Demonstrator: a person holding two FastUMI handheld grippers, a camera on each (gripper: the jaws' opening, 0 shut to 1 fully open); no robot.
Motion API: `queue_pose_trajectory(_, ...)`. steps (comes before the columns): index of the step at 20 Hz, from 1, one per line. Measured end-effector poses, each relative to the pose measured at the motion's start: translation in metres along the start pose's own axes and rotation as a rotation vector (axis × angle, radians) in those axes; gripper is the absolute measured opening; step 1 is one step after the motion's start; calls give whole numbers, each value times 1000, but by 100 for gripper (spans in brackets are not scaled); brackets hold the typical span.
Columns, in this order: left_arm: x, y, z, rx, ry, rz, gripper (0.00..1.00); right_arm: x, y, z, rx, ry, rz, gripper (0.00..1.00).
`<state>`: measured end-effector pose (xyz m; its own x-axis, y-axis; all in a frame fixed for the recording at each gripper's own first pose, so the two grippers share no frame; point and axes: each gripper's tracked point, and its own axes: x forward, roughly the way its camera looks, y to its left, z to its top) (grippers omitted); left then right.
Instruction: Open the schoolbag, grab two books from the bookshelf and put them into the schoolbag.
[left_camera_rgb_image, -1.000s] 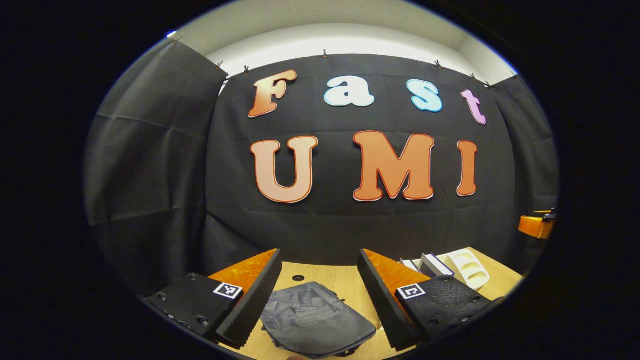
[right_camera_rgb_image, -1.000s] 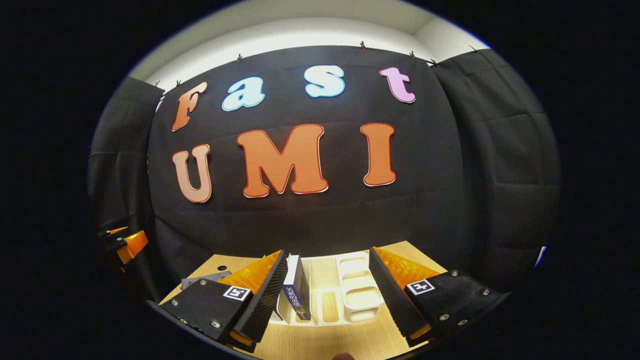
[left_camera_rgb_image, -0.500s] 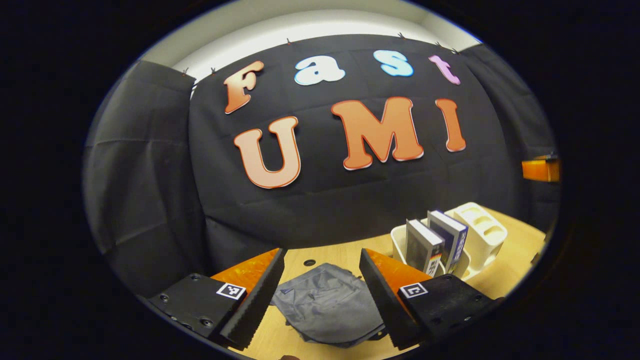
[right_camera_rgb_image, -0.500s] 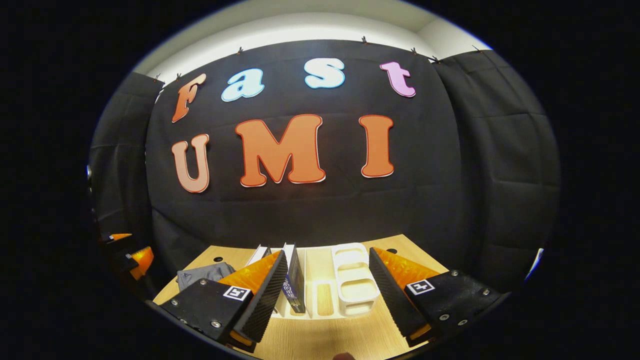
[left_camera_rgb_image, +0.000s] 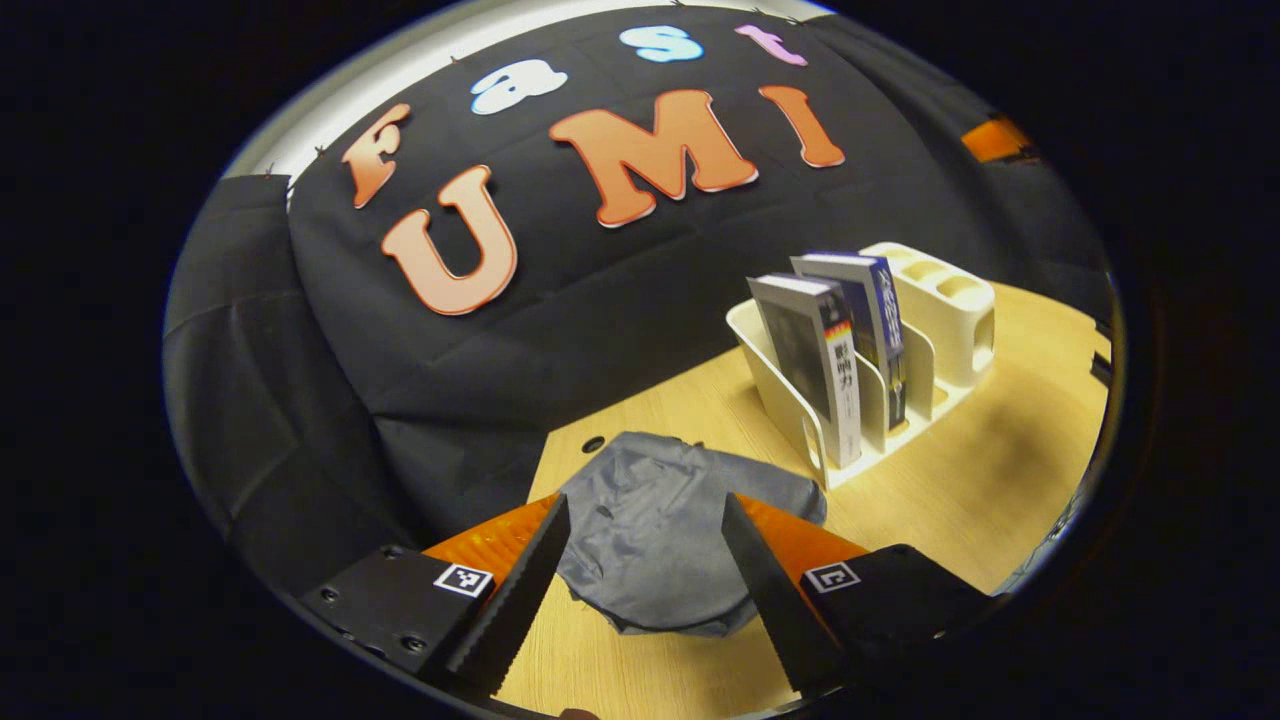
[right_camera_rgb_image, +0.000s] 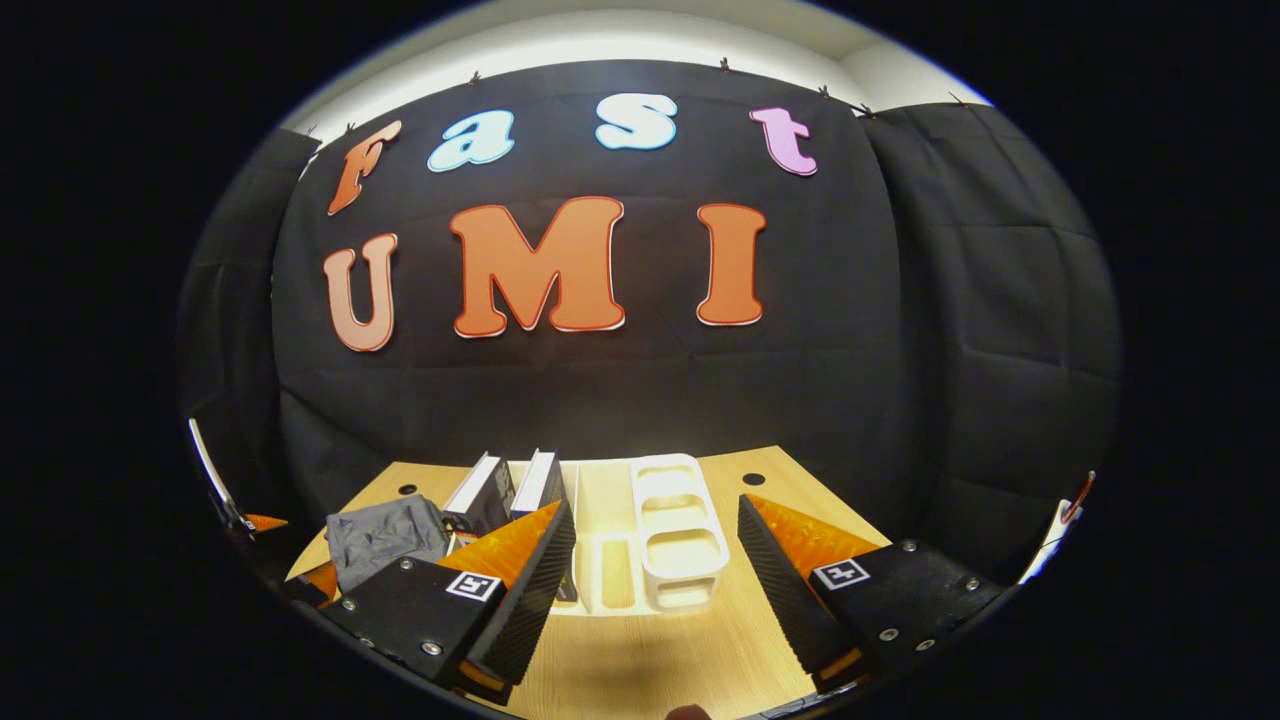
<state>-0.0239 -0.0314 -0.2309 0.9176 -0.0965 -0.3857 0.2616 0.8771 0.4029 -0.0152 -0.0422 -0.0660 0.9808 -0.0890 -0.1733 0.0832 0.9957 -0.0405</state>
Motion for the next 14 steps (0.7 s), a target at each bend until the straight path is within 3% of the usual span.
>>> queue_pose_trajectory(3,4,-31,-24,45,47,-68,97,-1,-10,-12,-5,36,-27,97)
queue_pose_trajectory(14,54,-79,-73,240,139,-154,97,5,-22,-30,-9,94,-79,98)
